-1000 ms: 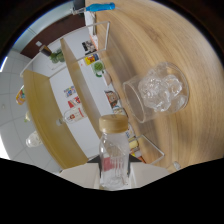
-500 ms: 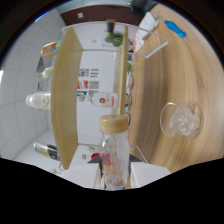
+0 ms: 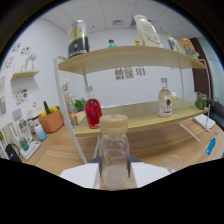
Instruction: Make me a cup of Mount Fuji.
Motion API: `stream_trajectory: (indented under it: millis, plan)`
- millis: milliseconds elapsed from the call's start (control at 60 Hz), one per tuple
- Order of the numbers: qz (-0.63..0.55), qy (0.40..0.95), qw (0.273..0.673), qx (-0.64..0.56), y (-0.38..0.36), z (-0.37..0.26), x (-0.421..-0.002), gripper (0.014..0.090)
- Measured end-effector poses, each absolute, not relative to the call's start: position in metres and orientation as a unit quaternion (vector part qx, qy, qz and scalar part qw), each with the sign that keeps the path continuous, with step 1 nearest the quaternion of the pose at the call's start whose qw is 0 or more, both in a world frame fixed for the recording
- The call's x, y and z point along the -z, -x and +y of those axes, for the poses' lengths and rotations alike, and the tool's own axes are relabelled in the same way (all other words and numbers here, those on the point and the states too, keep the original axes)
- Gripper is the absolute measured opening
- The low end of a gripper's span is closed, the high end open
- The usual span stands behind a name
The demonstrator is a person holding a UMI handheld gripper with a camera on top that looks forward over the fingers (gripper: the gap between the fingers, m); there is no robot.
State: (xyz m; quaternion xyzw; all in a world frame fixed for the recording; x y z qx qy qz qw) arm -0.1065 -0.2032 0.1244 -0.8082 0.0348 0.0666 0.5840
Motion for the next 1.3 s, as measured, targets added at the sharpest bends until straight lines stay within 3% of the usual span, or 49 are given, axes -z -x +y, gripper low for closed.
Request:
stream_trajectory:
  millis: [300,450,750,917,1000,1100,1300]
  plan:
    - [-0.004,0.842,0.539,-0.017,0.103,-0.202,-0.061,0.0400]
    - [-0.001,0.848,0.529,-0.020,0.102,-0.205,-0.051,0.0410]
    - [-0.015,0.836,0.548,-0.012,0.104,-0.221,-0.052,0.0426]
    - [0.001,0.847,0.531,-0.017,0.103,-0.226,-0.044,0.0437]
    - [0.007,0.861,0.508,-0.018,0.101,-0.233,-0.035,0.0582]
    - [0.009,0.866,0.500,-0.022,0.101,-0.243,-0.042,0.0851]
    - [-0.004,0.860,0.510,-0.018,0.097,-0.274,-0.092,0.0854]
